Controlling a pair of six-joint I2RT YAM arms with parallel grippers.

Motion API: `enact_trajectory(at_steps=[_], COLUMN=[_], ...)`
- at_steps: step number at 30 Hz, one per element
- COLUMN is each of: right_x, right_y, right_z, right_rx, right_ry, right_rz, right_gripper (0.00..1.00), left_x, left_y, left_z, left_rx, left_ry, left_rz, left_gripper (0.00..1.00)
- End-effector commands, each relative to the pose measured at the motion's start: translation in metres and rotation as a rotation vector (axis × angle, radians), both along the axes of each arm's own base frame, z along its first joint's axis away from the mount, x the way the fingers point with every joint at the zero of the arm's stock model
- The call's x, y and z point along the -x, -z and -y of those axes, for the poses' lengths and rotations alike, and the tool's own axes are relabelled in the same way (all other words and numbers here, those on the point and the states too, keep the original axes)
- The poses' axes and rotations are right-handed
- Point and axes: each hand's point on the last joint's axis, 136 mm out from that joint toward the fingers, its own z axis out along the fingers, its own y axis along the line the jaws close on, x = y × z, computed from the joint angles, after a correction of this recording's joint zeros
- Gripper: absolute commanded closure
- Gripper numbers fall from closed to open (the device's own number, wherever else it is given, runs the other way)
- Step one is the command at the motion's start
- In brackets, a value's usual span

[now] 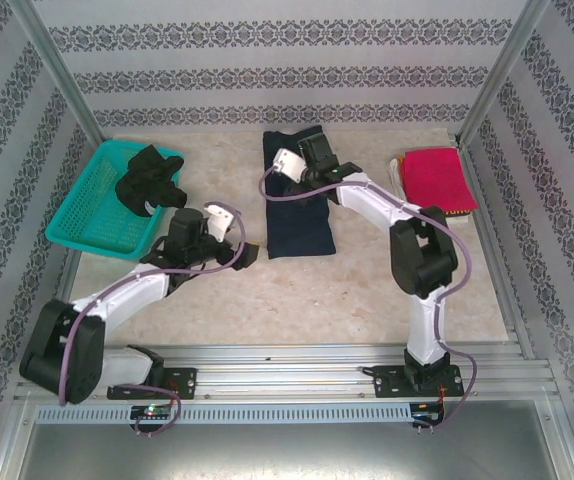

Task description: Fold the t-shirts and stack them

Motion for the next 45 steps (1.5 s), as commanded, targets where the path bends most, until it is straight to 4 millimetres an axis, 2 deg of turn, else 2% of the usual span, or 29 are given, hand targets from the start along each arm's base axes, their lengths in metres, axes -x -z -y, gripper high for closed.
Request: enact_trajectory(at_steps=[1,4,5,8,9,13,17,23,28,32,37,40,45], right_x=[-0.006,0.011,0.014,0.019,0.021,0.021,0.013,-0.003,-0.014,-0.009,0.012,0.03,0.065], right_y=[-0.021,-0.004,0.002,0.023,0.028,0.039,0.053,0.078,0.104,0.113,0.122,0.123,0.126], right_z=[0.03,0.04,0.045,0.058,0.055,0.045,0.046,0.053,0.079,0.083,0.084,0.089,0.085], right_rx=[-0.24,-0.417,-0.453,-0.529,-0.56,-0.623,-0.631,-0.648,-0.556,-0.534,-0.508,-0.504,-0.498], right_ry=[0.29,0.397,0.44,0.59,0.595,0.594,0.646,0.726,0.862,0.866,0.861,0.866,0.854], right_rz=[-0.008,-0.157,-0.195,-0.333,-0.385,-0.446,-0.482,-0.536,-0.521,-0.541,-0.577,-0.588,-0.621], right_gripper=[0.22,0.3,0.33,0.36,0.37,0.42,0.52,0.64,0.75,0.77,0.77,0.77,0.77], left_x=[-0.033,-0.054,-0.063,-0.084,-0.091,-0.109,-0.12,-0.125,-0.122,-0.114,-0.087,-0.067,-0.03], left_y=[-0.025,-0.012,-0.007,0.01,0.017,0.038,0.061,0.081,0.096,0.1,0.113,0.117,0.121], left_z=[0.025,0.053,0.06,0.077,0.08,0.082,0.078,0.08,0.08,0.083,0.085,0.082,0.082], left_rx=[0.075,0.09,0.099,0.122,0.123,0.112,0.092,0.097,0.091,0.12,0.146,0.151,0.153], left_ry=[-0.012,0.034,0.04,0.054,0.042,-0.011,-0.084,-0.101,-0.11,-0.1,-0.08,-0.081,-0.082], left_rz=[0.077,0.033,0.009,-0.062,-0.086,-0.145,-0.214,-0.265,-0.306,-0.335,-0.411,-0.427,-0.462], left_gripper=[0.01,0.1,0.16,0.26,0.28,0.39,0.49,0.58,0.61,0.61,0.62,0.62,0.62])
